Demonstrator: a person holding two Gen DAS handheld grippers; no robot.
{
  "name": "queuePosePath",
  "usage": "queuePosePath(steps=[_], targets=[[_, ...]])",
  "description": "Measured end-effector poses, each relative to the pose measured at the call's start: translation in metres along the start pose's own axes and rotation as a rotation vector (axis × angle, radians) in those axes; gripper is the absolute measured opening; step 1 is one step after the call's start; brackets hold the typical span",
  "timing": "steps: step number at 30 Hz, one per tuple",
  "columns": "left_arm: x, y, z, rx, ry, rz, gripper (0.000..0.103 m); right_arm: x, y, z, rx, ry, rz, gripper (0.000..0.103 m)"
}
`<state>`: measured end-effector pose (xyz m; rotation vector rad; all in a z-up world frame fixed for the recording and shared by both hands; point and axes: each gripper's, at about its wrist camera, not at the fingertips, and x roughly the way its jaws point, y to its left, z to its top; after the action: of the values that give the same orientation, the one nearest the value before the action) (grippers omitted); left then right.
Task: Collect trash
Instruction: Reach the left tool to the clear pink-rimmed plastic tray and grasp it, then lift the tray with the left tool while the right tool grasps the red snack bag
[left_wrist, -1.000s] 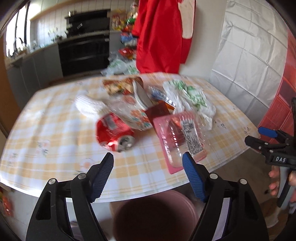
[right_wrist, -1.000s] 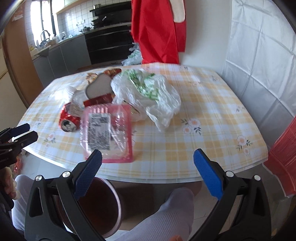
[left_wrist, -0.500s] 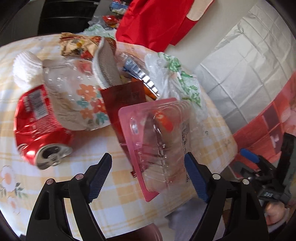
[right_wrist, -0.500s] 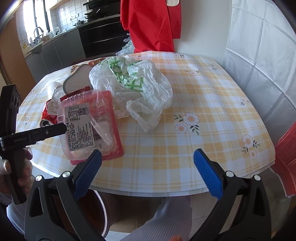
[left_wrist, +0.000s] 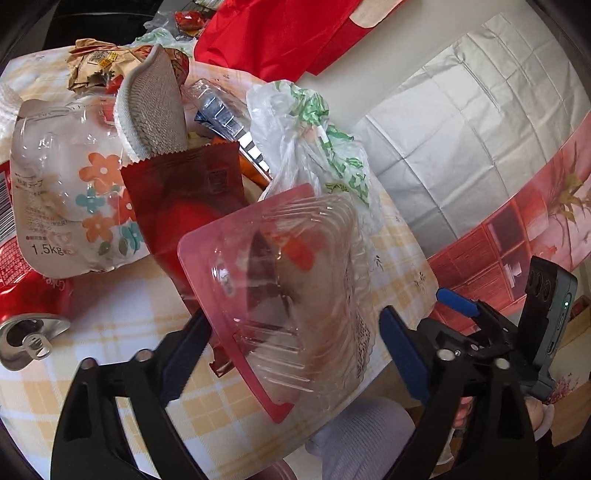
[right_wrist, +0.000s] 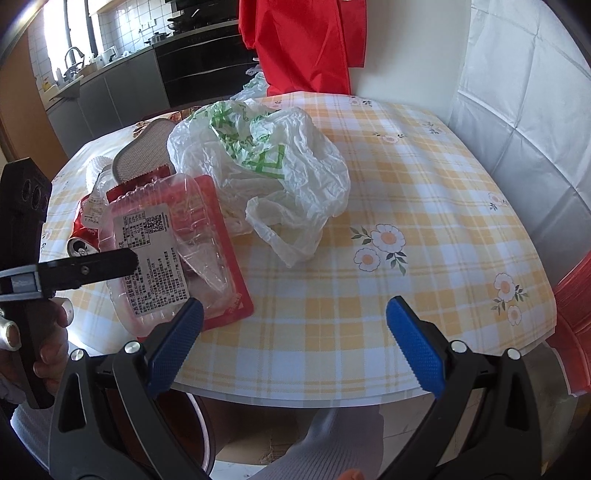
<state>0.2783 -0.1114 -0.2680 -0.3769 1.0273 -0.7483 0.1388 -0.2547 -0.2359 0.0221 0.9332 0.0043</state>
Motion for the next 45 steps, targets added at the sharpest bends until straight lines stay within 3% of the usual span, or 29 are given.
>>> queuePosePath(steps=[1,6,16,21,27,29,33,37,40,41,45], targets=[[0.000,0.000,0.000,-0.004,0.007,0.002,0.065,-0.001,0.000,0.000,-0.001,-0.002,-0.003,0.097],[-0.019,0.002,-0.008,-0.022,-0.011,-0.054,0.054,-0.005,-0.003,0.002,-0.003,-0.015,-0.007,0.097],[-0.078,-0.014,-0.010,-0.006,-0.140,-0.154,0.050,-0.009,0.010,0.005,-0.021,-0.024,0.019,0.097],[-0.138,-0.002,-0.019,-0.030,-0.275,-0.106,0.051,-0.007,0.023,0.012,-0.060,-0.015,0.068,0.097],[-0.198,0.028,-0.039,-0.062,-0.318,0.005,0.051,0.015,0.075,0.023,-0.203,-0.005,0.182,0.094],[-0.215,0.036,-0.050,-0.069,-0.314,0.044,0.051,0.027,0.097,0.026,-0.255,0.015,0.211,0.081],[-0.233,0.049,-0.068,-0.080,-0.310,0.069,0.051,0.053,0.130,0.034,-0.334,0.033,0.232,0.074],[-0.236,0.057,-0.080,-0.105,-0.314,0.079,0.051,0.075,0.148,0.046,-0.366,0.058,0.213,0.059],[-0.236,0.053,-0.082,-0.107,-0.323,0.074,0.051,0.079,0.151,0.048,-0.355,0.088,0.209,0.025],[-0.237,0.052,-0.083,-0.102,-0.325,0.073,0.051,0.076,0.149,0.047,-0.338,0.087,0.222,0.020],[-0.237,0.047,-0.085,-0.094,-0.323,0.077,0.051,0.059,0.141,0.043,-0.293,0.066,0.247,0.017]])
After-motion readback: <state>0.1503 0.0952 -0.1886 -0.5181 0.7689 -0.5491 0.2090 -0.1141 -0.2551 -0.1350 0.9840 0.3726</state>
